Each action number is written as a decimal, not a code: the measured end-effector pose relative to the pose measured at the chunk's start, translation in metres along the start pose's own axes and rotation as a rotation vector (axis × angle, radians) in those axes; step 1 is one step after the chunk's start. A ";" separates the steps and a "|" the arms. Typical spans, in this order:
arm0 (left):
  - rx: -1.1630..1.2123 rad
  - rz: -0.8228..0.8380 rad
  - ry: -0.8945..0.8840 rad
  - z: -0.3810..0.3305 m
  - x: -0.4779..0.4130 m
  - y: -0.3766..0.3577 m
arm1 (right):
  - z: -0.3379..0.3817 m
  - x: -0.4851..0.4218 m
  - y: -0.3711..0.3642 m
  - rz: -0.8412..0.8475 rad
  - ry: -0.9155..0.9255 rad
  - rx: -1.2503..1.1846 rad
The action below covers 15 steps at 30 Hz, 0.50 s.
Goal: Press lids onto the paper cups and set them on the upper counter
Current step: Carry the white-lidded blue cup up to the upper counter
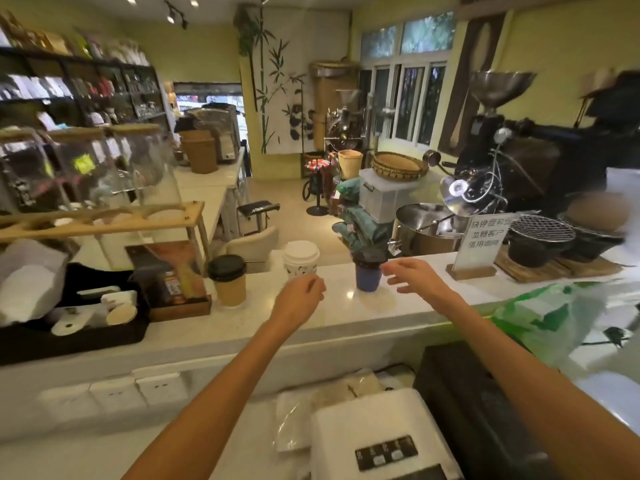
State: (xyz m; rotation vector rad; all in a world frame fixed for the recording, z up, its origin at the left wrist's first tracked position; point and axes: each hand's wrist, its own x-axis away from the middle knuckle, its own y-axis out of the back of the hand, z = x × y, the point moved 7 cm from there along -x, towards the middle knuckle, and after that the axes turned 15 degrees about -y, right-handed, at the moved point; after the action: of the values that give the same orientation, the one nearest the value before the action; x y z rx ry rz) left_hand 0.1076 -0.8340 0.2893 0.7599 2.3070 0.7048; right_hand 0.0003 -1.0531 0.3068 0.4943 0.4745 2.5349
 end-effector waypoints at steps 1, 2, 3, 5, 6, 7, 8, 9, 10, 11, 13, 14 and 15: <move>-0.053 -0.032 -0.055 -0.013 0.016 0.026 | 0.018 0.027 -0.013 0.006 0.061 -0.023; -0.113 -0.056 -0.109 -0.026 0.027 0.048 | 0.034 0.048 -0.024 0.012 0.118 -0.048; -0.172 -0.090 -0.155 -0.037 0.047 0.076 | 0.050 0.073 -0.042 0.028 0.182 -0.069; -0.261 -0.199 -0.230 -0.047 0.096 0.132 | 0.080 0.124 -0.089 0.087 0.306 -0.091; -0.290 -0.255 -0.244 -0.047 0.126 0.158 | 0.092 0.148 -0.116 0.126 0.358 -0.112; -0.301 -0.308 -0.232 -0.042 0.158 0.181 | 0.098 0.171 -0.144 0.167 0.394 -0.142; -0.306 -0.349 -0.202 -0.033 0.192 0.200 | 0.098 0.193 -0.176 0.206 0.413 -0.173; -0.312 -0.374 -0.161 -0.021 0.227 0.216 | 0.093 0.214 -0.210 0.245 0.414 -0.195; -0.307 -0.380 -0.101 -0.006 0.264 0.228 | 0.082 0.233 -0.249 0.286 0.402 -0.209; -0.288 -0.368 -0.024 0.017 0.300 0.235 | 0.069 0.251 -0.289 0.324 0.386 -0.205; -0.226 -0.325 0.166 0.071 0.380 0.239 | 0.030 0.285 -0.375 0.416 0.311 -0.148; -0.190 -0.307 0.260 0.097 0.422 0.238 | 0.008 0.301 -0.417 0.463 0.260 -0.107; -0.149 -0.296 0.345 0.122 0.464 0.237 | -0.015 0.316 -0.455 0.504 0.202 -0.068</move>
State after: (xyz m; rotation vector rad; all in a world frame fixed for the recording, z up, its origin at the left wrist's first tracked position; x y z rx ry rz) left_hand -0.0338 -0.3284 0.1842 0.2313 2.5626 0.9125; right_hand -0.0726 -0.5179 0.1821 0.3666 0.3674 3.0945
